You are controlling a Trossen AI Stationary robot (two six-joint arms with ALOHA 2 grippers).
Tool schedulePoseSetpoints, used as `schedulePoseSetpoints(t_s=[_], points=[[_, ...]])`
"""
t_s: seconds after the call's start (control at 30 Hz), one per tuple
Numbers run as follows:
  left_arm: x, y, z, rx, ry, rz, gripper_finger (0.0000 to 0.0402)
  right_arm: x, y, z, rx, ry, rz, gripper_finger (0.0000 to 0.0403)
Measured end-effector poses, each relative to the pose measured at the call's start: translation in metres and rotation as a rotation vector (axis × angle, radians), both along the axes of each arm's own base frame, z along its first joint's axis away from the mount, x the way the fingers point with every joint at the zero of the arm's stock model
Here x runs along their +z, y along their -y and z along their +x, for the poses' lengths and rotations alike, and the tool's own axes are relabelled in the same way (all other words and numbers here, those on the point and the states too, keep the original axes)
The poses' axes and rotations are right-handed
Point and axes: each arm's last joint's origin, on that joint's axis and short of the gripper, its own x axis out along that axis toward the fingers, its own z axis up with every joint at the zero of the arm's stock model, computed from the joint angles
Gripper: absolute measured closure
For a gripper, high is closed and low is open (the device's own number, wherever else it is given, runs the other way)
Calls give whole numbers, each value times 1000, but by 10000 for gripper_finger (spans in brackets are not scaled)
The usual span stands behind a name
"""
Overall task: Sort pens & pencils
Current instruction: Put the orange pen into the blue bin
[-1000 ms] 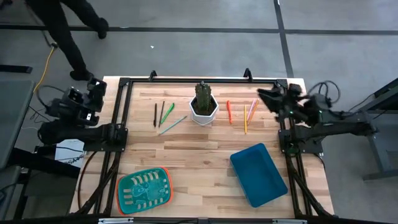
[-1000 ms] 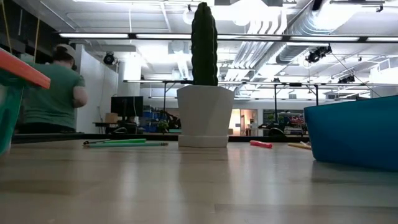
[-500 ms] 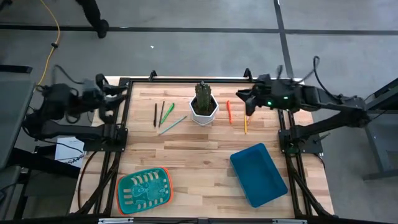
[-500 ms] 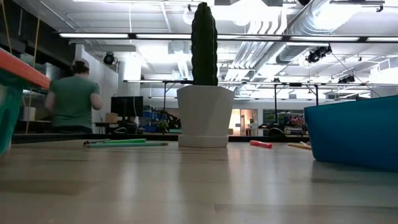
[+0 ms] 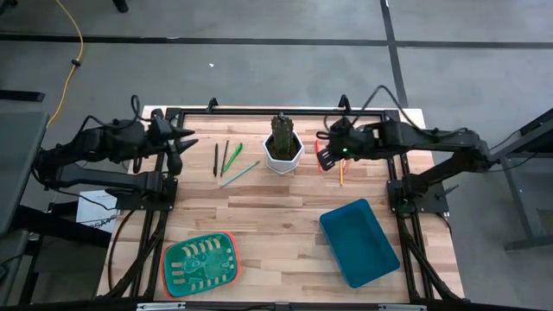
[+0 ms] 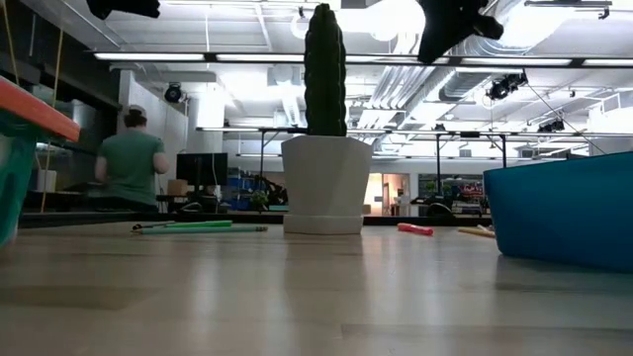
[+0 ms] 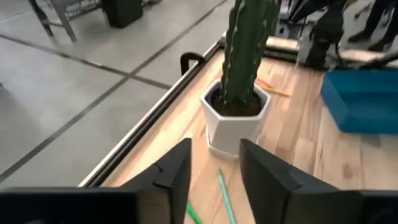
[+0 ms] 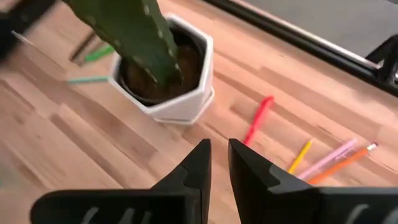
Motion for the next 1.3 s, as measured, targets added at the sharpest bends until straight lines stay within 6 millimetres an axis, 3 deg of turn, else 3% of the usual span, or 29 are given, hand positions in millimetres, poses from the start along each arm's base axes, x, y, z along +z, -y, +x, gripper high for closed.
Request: schedulePoseSetpoints(t_s=[0.23,0.5,0.67,0.93,1.3], points=[[-2,-2,4,12,-51,33,394,-32,20,4,-94,-232,139,362],[-13,-1,-3,59,-175,7,356,-83,33,-2,-47,-337,238,323],[-16,-1,-6,91,-208,-11,346,-116,41,-9,-28,-261,335,290],[-16,-1,-6,99,-206,-8,350,-130,69,-3,-122,-38,343,279],[-16,-1,-6,105,-199,-16,350,-155,105,1,-162,-61,389,279]])
